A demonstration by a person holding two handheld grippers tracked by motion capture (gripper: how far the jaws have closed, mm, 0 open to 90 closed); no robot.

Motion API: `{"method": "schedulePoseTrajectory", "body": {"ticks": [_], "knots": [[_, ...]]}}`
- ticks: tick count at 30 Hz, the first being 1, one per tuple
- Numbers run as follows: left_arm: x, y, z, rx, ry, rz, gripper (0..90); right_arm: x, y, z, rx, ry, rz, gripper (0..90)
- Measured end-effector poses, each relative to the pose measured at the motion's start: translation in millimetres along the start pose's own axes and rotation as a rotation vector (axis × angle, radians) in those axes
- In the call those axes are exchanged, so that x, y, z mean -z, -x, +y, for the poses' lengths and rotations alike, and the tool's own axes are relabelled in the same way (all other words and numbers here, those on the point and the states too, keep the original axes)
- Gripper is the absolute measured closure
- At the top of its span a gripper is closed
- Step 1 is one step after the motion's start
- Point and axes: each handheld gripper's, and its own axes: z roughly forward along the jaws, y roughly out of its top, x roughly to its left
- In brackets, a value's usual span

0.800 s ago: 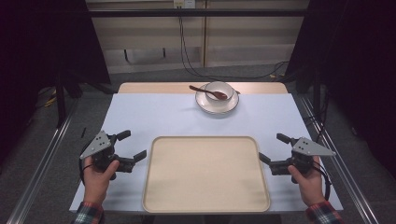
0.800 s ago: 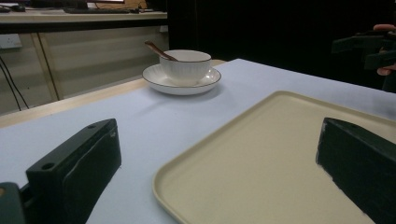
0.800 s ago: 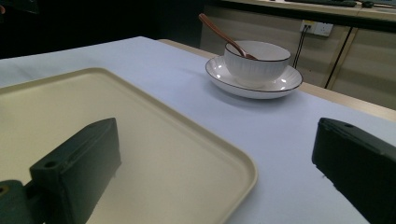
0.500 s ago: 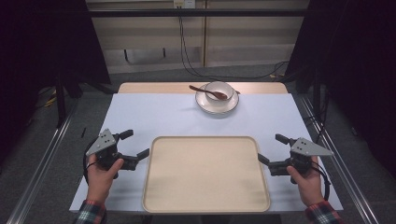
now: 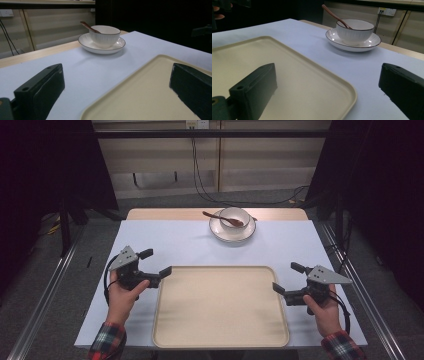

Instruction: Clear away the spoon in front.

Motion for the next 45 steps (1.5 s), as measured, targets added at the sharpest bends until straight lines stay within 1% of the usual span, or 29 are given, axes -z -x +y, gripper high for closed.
{"method": "schedulePoseTrajectory", "body": {"ticks": [1, 2, 5, 7, 8, 9, 10, 11, 14, 15, 17, 19, 20, 21, 22, 23, 26, 27, 28, 29, 33, 35, 37, 38, 40, 41, 42, 43, 45], "knots": [[-5.2, 0.4, 2.0, 0.012, 0.015, -0.010, 0.0, -1.6, 0.7, 0.1, 0.001, 0.007, -0.001, 1.5], [-9.2, -0.2, 4.1, 0.007, 0.008, -0.014, 0.0, -2.7, 0.7, 0.3, -0.005, 0.009, -0.006, 1.5], [-23.0, 1.3, 9.0, 0.024, -0.017, 0.002, 0.0, -5.4, 2.4, 0.6, -0.016, 0.012, 0.016, 1.7], [-31.8, 1.2, 11.5, 0.026, -0.025, 0.002, 0.0, -6.3, 1.2, 0.2, -0.009, -0.001, 0.010, 1.7], [-36.7, 0.8, 12.0, 0.041, -0.023, -0.007, 0.0, -6.3, 1.2, 0.2, -0.009, -0.001, 0.010, 1.7], [-40.8, 0.3, 13.1, 0.041, -0.034, 0.006, 0.0, -7.6, 1.8, -0.3, 0.003, 0.002, 0.014, 1.8], [-45.6, 0.8, 13.5, 0.054, -0.026, 0.015, 0.0, -8.0, 1.6, -0.5, -0.002, -0.008, 0.024, 1.8], [-49.4, 0.4, 14.2, 0.058, -0.034, 0.011, 0.0, -8.8, 0.6, -0.6, -0.006, -0.007, 0.018, 1.8], [-59.9, 0.8, 16.7, 0.046, -0.026, 0.017, 0.0, -9.4, -1.7, 2.1, 0.012, -0.008, 0.031, 1.8], [-63.3, 0.8, 17.6, 0.045, -0.020, 0.020, 0.0, -9.7, -3.0, 2.1, 0.017, -0.004, 0.013, 1.8], [-73.3, 3.3, 21.7, 0.067, 0.000, 0.017, 0.0, -9.3, -3.7, 2.1, 0.017, -0.008, 0.020, 1.8], [-77.2, 4.6, 23.7, 0.070, -0.002, 0.016, 0.0, -9.3, -4.3, 3.0, 0.019, -0.007, 0.023, 1.8], [-80.6, 5.2, 25.8, 0.049, -0.011, 0.017, 0.0, -9.3, -4.3, 3.0, 0.019, -0.007, 0.023, 1.8], [-87.7, 6.9, 29.4, 0.041, -0.006, 0.016, 0.0, -10.5, -4.3, 4.7, 0.020, 0.000, 0.024, 1.8], [-87.7, 6.9, 29.4, 0.041, -0.006, 0.016, 0.0, -10.5, -4.3, 4.7, 0.020, 0.000, 0.024, 1.8], [-94.6, 7.8, 32.0, 0.049, 0.000, 0.015, 0.0, -11.9, -3.7, 5.7, 0.022, -0.003, 0.035, 1.9], [-101.5, 7.6, 34.2, 0.059, -0.003, 0.019, 0.0, -13.1, -4.3, 5.0, 0.030, -0.003, 0.039, 1.9], [-105.5, 6.3, 35.5, 0.046, -0.009, 0.020, 0.0, -11.7, -5.7, 4.4, 0.049, -0.017, 0.032, 1.8], [-114.3, 6.0, 37.5, 0.061, -0.006, 0.023, 0.0, -10.0, -6.2, 4.7, 0.060, -0.026, 0.035, 1.7], [-114.3, 6.0, 37.5, 0.061, -0.006, 0.023, 0.0, -10.0, -6.2, 4.7, 0.060, -0.026, 0.035, 1.7], [-130.5, 4.9, 40.7, 0.074, 0.001, 0.031, 0.0, -6.8, -9.8, 6.2, 0.054, -0.002, 0.014, 1.7], [-137.7, 4.1, 41.6, 0.079, 0.006, 0.029, 0.0, -5.9, -9.6, 6.3, 0.062, -0.009, 0.033, 1.6], [-148.4, 3.5, 44.2, 0.074, -0.007, 0.048, 0.0, -5.2, -10.2, 6.7, 0.066, -0.004, 0.025, 1.7], [-148.4, 3.5, 44.2, 0.074, -0.007, 0.048, 0.0, -5.2, -10.2, 6.7, 0.066, -0.004, 0.025, 1.7], [-156.3, 4.2, 45.5, 0.089, 0.005, 0.070, 0.0, -4.4, -10.4, 7.2, 0.069, 0.001, 0.026, 1.7], [-163.8, 3.0, 46.6, 0.086, -0.002, 0.074, 0.2, -2.8, -9.3, 7.6, 0.059, -0.002, 0.042, 1.7], [-163.8, 3.0, 46.6, 0.086, -0.002, 0.074, 0.6, -2.8, -9.3, 7.6, 0.059, -0.002, 0.042, 1.7], [-170.6, 1.9, 47.7, 0.093, -0.012, 0.095, 0.7, -2.7, -9.6, 7.7, 0.052, 0.005, 0.027, 1.7], [-173.9, 1.4, 48.0, 0.096, -0.013, 0.107, 0.9, -2.9, -9.7, 7.7, 0.058, 0.008, 0.023, 1.7]]}}
